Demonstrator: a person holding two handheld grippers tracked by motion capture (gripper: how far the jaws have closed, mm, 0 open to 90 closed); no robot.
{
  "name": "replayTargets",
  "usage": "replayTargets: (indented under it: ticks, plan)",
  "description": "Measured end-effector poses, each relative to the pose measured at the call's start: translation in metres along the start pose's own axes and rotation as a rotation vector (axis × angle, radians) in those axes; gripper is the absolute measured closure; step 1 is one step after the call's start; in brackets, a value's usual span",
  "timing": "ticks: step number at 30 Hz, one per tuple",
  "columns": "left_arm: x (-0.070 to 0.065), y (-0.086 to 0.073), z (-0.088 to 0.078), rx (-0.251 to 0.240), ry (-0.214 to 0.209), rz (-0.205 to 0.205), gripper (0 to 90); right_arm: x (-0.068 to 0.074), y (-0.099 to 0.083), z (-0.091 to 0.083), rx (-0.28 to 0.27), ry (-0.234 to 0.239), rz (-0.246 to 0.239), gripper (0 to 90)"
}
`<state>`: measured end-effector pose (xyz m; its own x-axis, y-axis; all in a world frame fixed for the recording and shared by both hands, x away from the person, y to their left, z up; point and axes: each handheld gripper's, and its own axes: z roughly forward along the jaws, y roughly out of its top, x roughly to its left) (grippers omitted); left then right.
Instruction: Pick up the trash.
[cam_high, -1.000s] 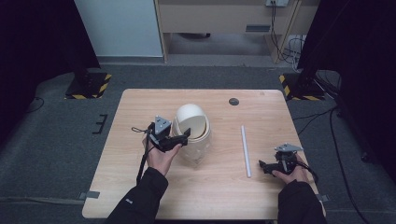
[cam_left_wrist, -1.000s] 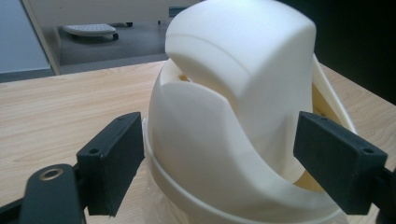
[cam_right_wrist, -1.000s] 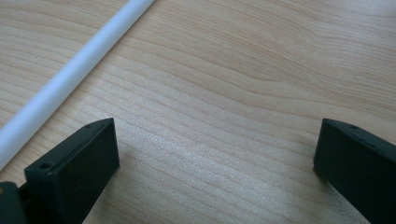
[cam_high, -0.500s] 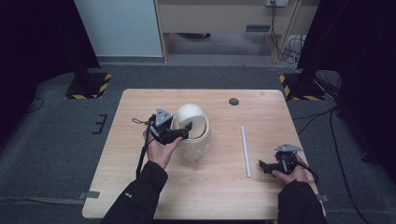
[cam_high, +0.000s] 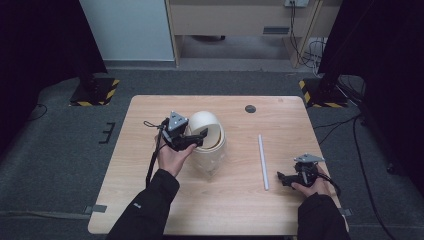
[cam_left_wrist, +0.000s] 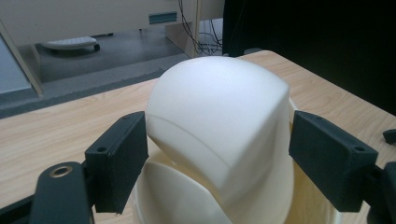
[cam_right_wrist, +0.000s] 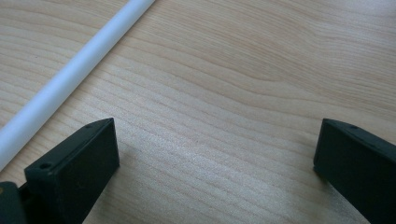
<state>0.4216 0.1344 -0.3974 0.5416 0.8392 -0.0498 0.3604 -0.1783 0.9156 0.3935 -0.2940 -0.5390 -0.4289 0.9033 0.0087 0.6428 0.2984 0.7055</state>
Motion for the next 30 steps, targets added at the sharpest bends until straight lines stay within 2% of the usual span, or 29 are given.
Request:
replayTargets:
  ticks: [14,17,19,20,22,25,26,27,28,29,30]
  plan:
    - [-0.007,0.002,-0.015,-0.023,-0.028,0.014,20.3,0.000,0.000,0.000,0.000,0.000,-0.001,0.6]
    - [-0.005,0.002,-0.023,-0.037,-0.027,0.009,20.1,0.000,0.000,0.000,0.001,0.003,-0.001,0.8]
    - [0.000,-0.001,-0.037,-0.050,-0.021,0.009,19.8,0.000,0.000,0.000,0.001,0.006,-0.006,0.7]
    - [0.000,-0.001,-0.037,-0.050,-0.021,0.009,19.7,0.000,0.000,0.000,0.001,0.006,-0.006,0.7]
    - [0.008,-0.008,-0.053,-0.056,-0.009,0.008,19.4,0.001,0.000,-0.001,0.001,0.004,-0.001,1.0]
    - [0.018,-0.019,-0.067,-0.049,0.012,-0.007,18.8,0.001,0.000,-0.002,0.003,-0.003,0.006,4.1]
    - [0.018,-0.019,-0.067,-0.049,0.012,-0.007,18.5,0.001,0.000,-0.002,0.003,-0.003,0.006,4.1]
    - [0.025,-0.029,-0.076,-0.033,0.029,-0.016,18.2,-0.001,0.002,-0.004,0.011,-0.017,0.015,11.4]
    - [0.028,-0.036,-0.080,-0.025,0.035,-0.025,17.7,-0.001,0.003,-0.005,0.015,-0.020,0.025,14.4]
    - [0.028,-0.036,-0.080,-0.025,0.035,-0.025,17.2,-0.001,0.003,-0.005,0.015,-0.020,0.025,14.4]
    - [0.033,-0.046,-0.085,0.003,0.036,-0.030,16.7,-0.002,0.004,-0.007,0.026,-0.031,0.027,18.8]
